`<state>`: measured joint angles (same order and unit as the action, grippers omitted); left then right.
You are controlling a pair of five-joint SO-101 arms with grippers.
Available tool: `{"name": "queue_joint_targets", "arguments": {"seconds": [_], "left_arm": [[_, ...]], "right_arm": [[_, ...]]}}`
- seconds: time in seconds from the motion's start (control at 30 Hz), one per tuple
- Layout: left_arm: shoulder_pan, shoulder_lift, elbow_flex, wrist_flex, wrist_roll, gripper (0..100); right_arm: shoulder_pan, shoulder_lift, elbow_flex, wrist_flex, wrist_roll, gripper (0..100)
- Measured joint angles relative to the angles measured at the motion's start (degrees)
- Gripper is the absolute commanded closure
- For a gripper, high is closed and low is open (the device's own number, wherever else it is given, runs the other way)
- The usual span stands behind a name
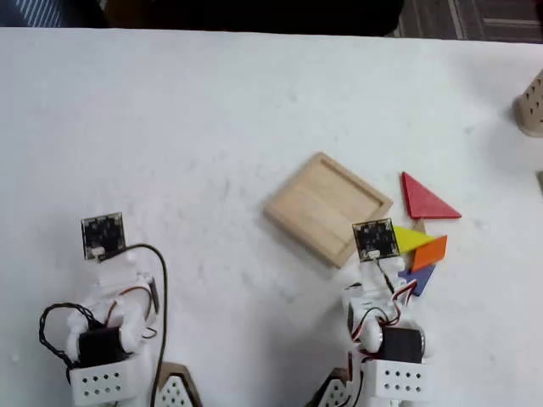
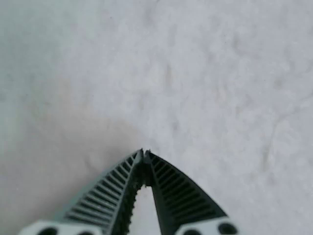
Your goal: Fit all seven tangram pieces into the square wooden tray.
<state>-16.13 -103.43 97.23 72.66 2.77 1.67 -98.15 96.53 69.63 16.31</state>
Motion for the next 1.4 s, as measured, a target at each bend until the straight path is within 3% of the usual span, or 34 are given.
{"name": "queue_joint_targets", "arguments": {"seconds": [0.8,0.97,1.17,1.4], "left_arm": [[0.0,-0.1,-0.6,0.0,0.0,97],[0.0,-0.1,-3.2,-5.9,0.0,93],[6.8,-0.1,-3.4,-13.5,-6.1,79],[8.7,-0.1,-10.1,-14.0,-6.7,82]], "right_arm": [[-2.1,0.0,0.0,0.0,0.1,98.1],[-1.8,0.0,-0.7,0.0,0.1,97.8],[10.5,-4.0,-0.7,0.0,0.2,97.8],[12.7,-4.4,-0.4,0.0,0.4,97.8]]}}
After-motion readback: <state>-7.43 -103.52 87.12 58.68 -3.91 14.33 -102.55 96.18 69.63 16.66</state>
